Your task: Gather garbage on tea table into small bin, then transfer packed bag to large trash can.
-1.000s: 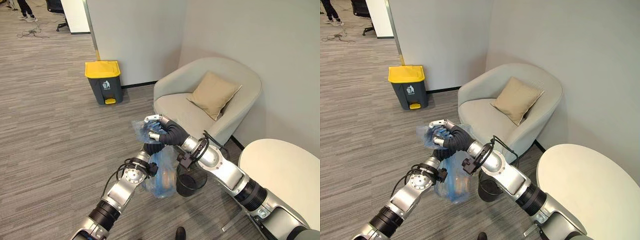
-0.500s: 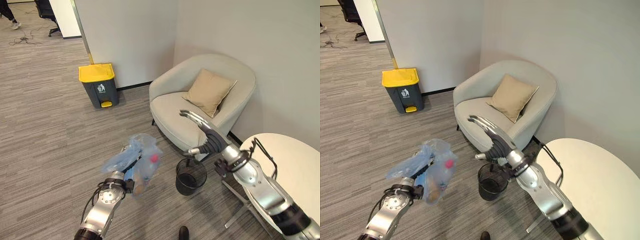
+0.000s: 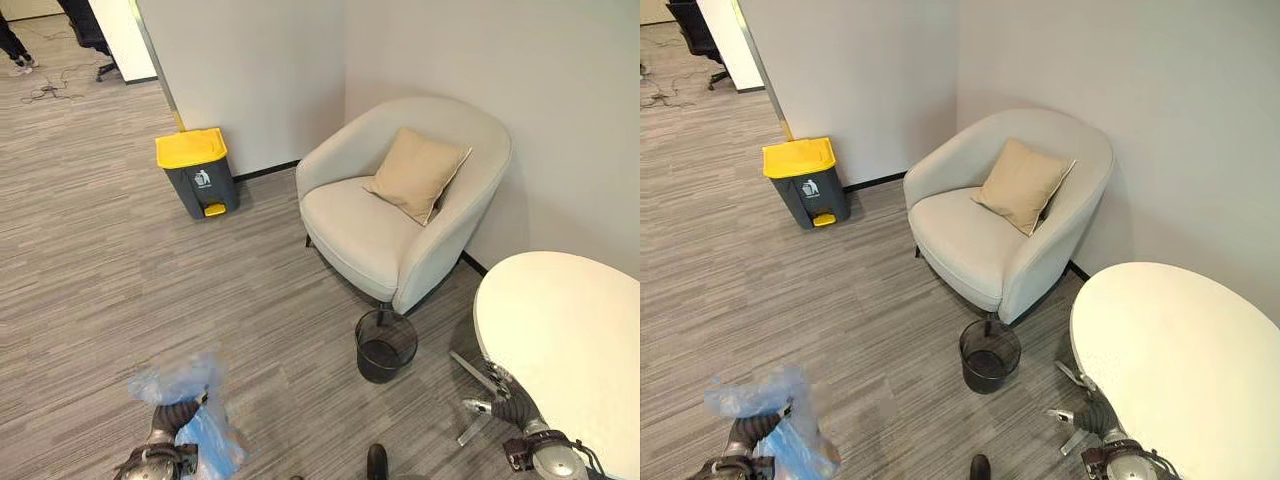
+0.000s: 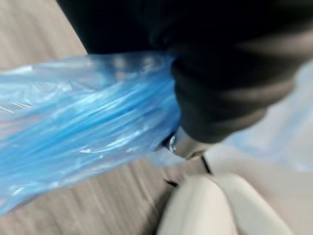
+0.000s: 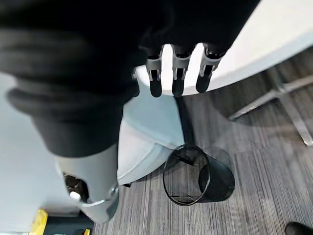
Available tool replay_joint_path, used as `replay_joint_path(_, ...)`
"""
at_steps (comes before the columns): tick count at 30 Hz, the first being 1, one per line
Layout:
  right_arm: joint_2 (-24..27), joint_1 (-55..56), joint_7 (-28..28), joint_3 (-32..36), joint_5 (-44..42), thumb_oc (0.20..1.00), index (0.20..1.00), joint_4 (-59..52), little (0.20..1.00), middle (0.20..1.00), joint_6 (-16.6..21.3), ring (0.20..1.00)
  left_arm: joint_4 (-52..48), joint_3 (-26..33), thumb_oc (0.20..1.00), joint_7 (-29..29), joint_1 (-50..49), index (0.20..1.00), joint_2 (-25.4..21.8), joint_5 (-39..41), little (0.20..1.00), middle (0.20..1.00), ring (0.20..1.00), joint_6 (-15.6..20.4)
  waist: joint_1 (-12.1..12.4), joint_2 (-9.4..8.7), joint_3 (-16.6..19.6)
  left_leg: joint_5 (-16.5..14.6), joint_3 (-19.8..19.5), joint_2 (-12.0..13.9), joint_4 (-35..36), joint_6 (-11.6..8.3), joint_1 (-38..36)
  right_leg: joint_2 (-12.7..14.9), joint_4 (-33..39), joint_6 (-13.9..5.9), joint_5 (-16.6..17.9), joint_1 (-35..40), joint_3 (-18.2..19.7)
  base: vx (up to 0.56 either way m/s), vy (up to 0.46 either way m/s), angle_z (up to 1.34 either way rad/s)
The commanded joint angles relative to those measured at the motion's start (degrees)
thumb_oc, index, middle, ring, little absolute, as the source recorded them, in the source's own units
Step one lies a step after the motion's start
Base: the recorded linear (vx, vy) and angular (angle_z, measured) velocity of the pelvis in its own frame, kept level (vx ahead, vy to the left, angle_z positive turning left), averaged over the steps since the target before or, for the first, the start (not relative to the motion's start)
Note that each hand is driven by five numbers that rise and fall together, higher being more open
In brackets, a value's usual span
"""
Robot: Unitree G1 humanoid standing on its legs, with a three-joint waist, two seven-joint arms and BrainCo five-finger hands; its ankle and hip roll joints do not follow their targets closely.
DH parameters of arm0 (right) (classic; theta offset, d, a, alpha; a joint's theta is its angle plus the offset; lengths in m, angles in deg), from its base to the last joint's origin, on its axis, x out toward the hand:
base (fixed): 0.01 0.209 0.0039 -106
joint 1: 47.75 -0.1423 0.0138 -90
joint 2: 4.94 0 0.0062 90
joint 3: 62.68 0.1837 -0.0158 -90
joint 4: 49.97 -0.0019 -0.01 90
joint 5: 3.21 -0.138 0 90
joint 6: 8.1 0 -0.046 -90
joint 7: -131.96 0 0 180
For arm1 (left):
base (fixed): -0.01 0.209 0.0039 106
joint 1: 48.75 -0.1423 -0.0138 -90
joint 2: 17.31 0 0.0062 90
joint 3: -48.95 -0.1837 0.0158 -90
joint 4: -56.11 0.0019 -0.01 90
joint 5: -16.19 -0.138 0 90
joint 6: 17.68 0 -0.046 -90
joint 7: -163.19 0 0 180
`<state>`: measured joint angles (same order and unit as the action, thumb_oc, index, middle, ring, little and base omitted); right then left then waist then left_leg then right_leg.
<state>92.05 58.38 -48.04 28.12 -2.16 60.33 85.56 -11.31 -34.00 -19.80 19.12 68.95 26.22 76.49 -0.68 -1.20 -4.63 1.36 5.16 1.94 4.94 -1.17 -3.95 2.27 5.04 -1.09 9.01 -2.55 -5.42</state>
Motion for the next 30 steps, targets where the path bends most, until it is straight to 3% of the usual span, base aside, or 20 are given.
replay_joint_path(1, 1.37, -5.45, 1.52, 0.50, -1.02, 1.000, 1.000, -3.18, 1.000, 1.000, 2.11, 1.000, -1.00, 2.21, 0.200, -0.27, 4.73, 0.200, -2.27, 2.54, 0.200, 0.200, 0.200, 2.65, 0.84, -1.40, -2.76, -2.95, -3.81, -1.25, -5.89, -1.14, 6.03, 1.70, -5.87, -3.83, -13.10, 2.82, -2.73, -0.19, -0.039, 0.32)
replay_joint_path(3, 1.44, -6.01, 1.99, 0.59, -1.07, 1.000, 1.000, -3.03, 1.000, 1.000, 2.30, 1.000, -0.55, 1.86, 0.200, -0.55, 5.76, 0.200, -2.18, 2.57, 0.200, 0.200, 0.200, 2.82, 1.25, -1.50, -3.94, -2.95, -3.92, -1.52, -8.28, -1.67, 8.58, 2.33, -6.28, -3.74, -13.05, 1.95, -4.17, -0.18, -0.026, 0.48)
replay_joint_path(5, 1.53, -7.57, 3.70, 0.62, -1.61, 1.000, 1.000, -2.41, 1.000, 1.000, 2.38, 1.000, 0.21, 0.47, 0.200, -1.36, 8.59, 0.200, -2.30, 2.69, 0.200, 0.200, 0.200, 3.21, 1.39, -1.79, -5.71, -3.21, -0.91, -0.74, -12.27, -2.20, 12.76, 4.05, -6.73, -3.72, -12.61, 0.23, -7.93, -0.16, 0.002, 0.74)
replay_joint_path(8, 1.43, -8.32, 5.05, 0.13, -1.37, 1.000, 1.000, -1.80, 1.000, 1.000, 2.16, 1.000, 0.31, -0.95, 0.200, -1.72, 10.57, 0.200, -2.24, 2.31, 0.200, 0.200, 0.200, 3.46, 0.72, -1.67, -5.87, -4.29, 7.69, 2.64, -14.52, -1.64, 13.59, 5.44, -6.46, -3.86, -12.27, -0.21, -11.93, -0.01, 0.045, 0.91)
replay_joint_path(16, 1.04, -9.68, 5.14, -1.92, -0.40, 1.000, 1.000, -1.15, 1.000, 1.000, 1.60, 1.000, 0.19, -3.29, 0.200, -0.89, 11.25, 0.200, -2.85, 0.22, 0.200, 0.200, 0.200, 3.42, 1.11, -2.05, -5.88, -7.28, 9.88, 3.44, -15.32, -1.38, 12.66, 7.12, -7.52, -5.17, -13.84, 1.81, -14.42, 0.12, 0.106, 0.39)
replay_joint_path(18, 0.61, -10.29, 5.17, -2.44, -0.18, 1.000, 1.000, -1.18, 1.000, 1.000, 1.51, 1.000, 0.00, -3.39, 0.200, -0.98, 11.56, 0.200, -3.06, 0.15, 0.200, 0.200, 0.200, 3.37, 1.46, -2.36, -5.98, -8.19, 9.25, 2.52, -15.34, -0.57, 12.83, 8.02, -9.33, -5.59, -14.59, 1.48, -13.99, 0.10, 0.207, 0.16)
replay_joint_path(22, -0.39, -11.78, 4.91, -3.85, 0.06, 1.000, 1.000, -1.45, 1.000, 1.000, 1.32, 1.000, -1.14, -4.01, 0.200, -1.34, 12.58, 0.200, -3.77, 0.37, 0.200, 0.200, 0.200, 3.47, 2.26, -1.94, -7.11, -10.00, 6.26, -0.90, -15.12, 2.21, 12.61, 11.27, -20.31, -6.23, -15.50, -2.51, -10.57, 0.11, 0.265, 0.03)
replay_joint_path(23, -0.83, -12.78, 5.16, -4.35, -0.16, 1.000, 1.000, -1.27, 1.000, 1.000, 1.37, 1.000, -0.52, -4.32, 0.200, -2.03, 14.43, 0.200, -4.51, 0.31, 0.200, 0.200, 0.200, 3.57, 1.88, -1.53, -8.29, -9.05, 5.51, -2.11, -14.87, 3.52, 12.68, 10.68, -25.27, -5.88, -13.37, -6.30, -7.55, 0.09, 0.231, -0.01)
replay_joint_path(25, -0.91, -13.07, 5.15, -4.90, -0.31, 1.000, 1.000, -1.60, 1.000, 1.000, 1.49, 1.000, -0.91, -4.99, 0.200, -2.28, 15.18, 0.200, -4.39, 0.63, 0.200, 0.200, 0.200, 3.93, 1.41, -1.31, -8.67, -9.50, 4.10, -3.17, -14.19, 3.86, 11.46, 7.80, -26.76, -5.31, -13.97, -9.80, -3.81, 0.11, 0.136, 0.18)
replay_joint_path(30, 0.04, -14.38, 5.28, -5.63, -0.77, 1.000, 1.000, -1.44, 1.000, 1.000, 1.49, 1.000, -0.99, -5.59, 0.200, -2.60, 16.21, 0.200, -4.12, 1.59, 0.200, 0.200, 0.200, 4.16, 1.00, -1.10, -9.68, -11.09, 2.48, -4.72, -13.27, 4.33, 8.91, 6.74, -22.46, -5.29, -11.20, -13.87, -3.97, 0.18, 0.042, 0.27)
